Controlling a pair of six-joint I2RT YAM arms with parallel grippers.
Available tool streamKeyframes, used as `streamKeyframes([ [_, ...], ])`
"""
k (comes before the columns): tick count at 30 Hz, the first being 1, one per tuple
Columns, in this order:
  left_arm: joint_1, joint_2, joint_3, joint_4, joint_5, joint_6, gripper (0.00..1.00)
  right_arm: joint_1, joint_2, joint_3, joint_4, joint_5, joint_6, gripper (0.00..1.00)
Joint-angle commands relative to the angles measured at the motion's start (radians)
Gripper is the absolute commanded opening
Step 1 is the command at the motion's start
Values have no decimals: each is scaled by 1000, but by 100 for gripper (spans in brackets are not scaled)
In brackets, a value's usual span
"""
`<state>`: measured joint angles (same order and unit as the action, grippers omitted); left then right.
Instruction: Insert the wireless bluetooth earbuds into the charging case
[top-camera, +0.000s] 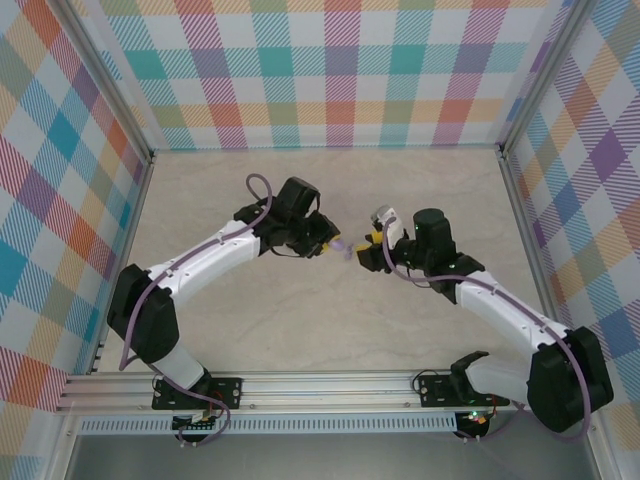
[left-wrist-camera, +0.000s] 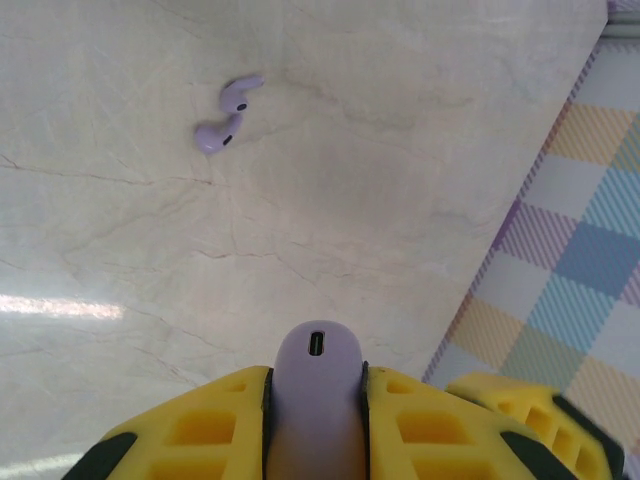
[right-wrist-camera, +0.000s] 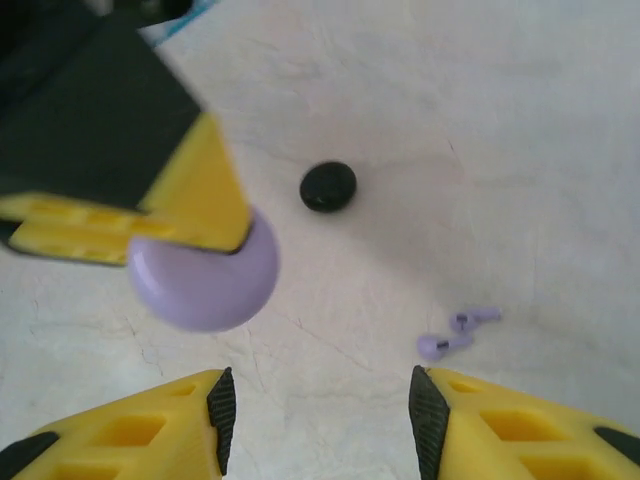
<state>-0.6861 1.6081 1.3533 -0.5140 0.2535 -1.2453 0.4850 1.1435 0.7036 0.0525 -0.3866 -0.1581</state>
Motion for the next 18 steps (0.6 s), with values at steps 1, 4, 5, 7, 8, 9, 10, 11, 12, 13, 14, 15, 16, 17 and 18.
streamKeyframes([
  [1, 7, -48, 37, -57, 49, -116, 12, 49, -40, -1, 95, 61, -187, 53],
  [4, 6, -60, 54, -45, 67, -162, 11, 85, -33, 23, 77, 122, -246, 53],
  [5, 7, -67, 60, -48, 64, -170, 11, 91, -30, 29, 72, 123, -261, 53],
  [7, 7, -76, 74, -53, 57, -178, 11, 103, -25, 37, 67, 125, -279, 53],
  [8, 7, -80, 82, -58, 56, -185, 10, 108, -22, 43, 63, 121, -289, 53],
  [9, 7, -83, 84, -53, 61, -191, 10, 115, -17, 52, 53, 123, -301, 53],
  [10, 7, -85, 89, -51, 67, -197, 10, 121, -11, 58, 46, 130, -308, 53],
  [11, 5, -85, 93, -57, 70, -205, 9, 125, -8, 63, 46, 137, -317, 53],
  [12, 4, -86, 93, -48, 75, -208, 9, 128, -4, 67, 49, 142, -325, 53],
  [13, 4, -86, 95, -51, 79, -213, 9, 132, 0, 71, 49, 140, -330, 53],
  [14, 3, -88, 94, -51, 82, -216, 9, 134, 4, 80, 47, 141, -336, 53],
  [15, 3, -89, 93, -50, 86, -219, 9, 137, 9, 88, 41, 142, -343, 53],
  [16, 1, -91, 93, -52, 87, -223, 9, 140, 14, 93, 40, 146, -347, 53],
  [17, -1, -93, 91, -48, 90, -226, 9, 143, 20, 100, 41, 153, -351, 52],
  [18, -3, -94, 91, -44, 93, -228, 9, 146, 25, 106, 42, 156, -357, 52],
])
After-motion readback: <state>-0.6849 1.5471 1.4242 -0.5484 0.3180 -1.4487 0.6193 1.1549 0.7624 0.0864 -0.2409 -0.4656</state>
